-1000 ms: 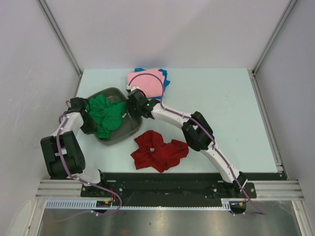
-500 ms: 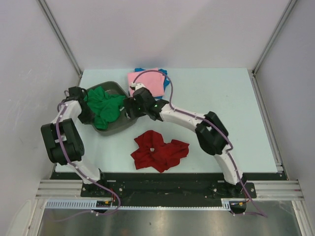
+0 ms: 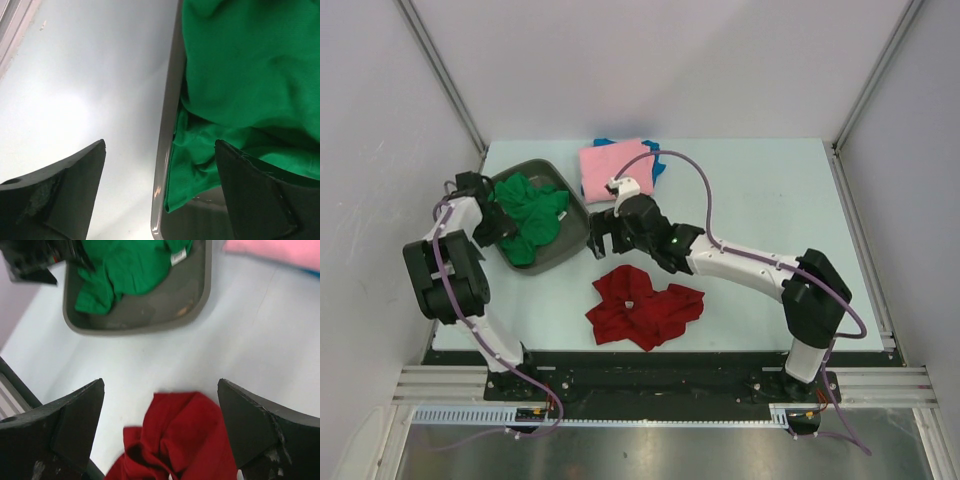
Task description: Fold and stack the t-shirts
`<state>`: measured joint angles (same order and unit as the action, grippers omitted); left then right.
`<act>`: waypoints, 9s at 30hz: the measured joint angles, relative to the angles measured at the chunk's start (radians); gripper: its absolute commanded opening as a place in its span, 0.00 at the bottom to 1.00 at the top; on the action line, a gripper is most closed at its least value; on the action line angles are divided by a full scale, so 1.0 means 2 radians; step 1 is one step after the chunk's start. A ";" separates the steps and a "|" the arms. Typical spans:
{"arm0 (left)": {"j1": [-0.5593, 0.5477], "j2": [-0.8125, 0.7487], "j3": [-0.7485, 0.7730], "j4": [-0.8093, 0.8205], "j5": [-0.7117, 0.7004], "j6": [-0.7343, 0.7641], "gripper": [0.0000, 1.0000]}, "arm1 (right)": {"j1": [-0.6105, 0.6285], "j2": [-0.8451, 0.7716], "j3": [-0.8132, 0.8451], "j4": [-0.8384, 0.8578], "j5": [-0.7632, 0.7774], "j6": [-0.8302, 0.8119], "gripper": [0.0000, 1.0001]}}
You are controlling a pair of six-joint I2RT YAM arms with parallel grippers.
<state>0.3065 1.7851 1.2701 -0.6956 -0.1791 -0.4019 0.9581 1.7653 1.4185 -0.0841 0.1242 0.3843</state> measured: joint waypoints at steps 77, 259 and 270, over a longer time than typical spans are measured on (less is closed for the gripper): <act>-0.136 -0.127 -0.064 0.050 0.170 -0.037 0.95 | -0.043 -0.317 -0.263 -0.119 0.128 0.096 1.00; -0.540 0.194 0.178 0.272 0.292 -0.198 0.90 | -0.202 -0.426 0.064 -0.436 0.560 -0.070 0.00; -0.569 0.295 0.282 0.240 0.301 -0.227 0.90 | -0.218 -0.432 0.028 -0.396 0.536 -0.084 0.00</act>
<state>-0.8322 2.3745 1.8343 -0.2150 0.4236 -0.8551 0.5220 0.9020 1.4750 -0.8757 1.1965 0.2165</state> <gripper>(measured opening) 0.899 0.020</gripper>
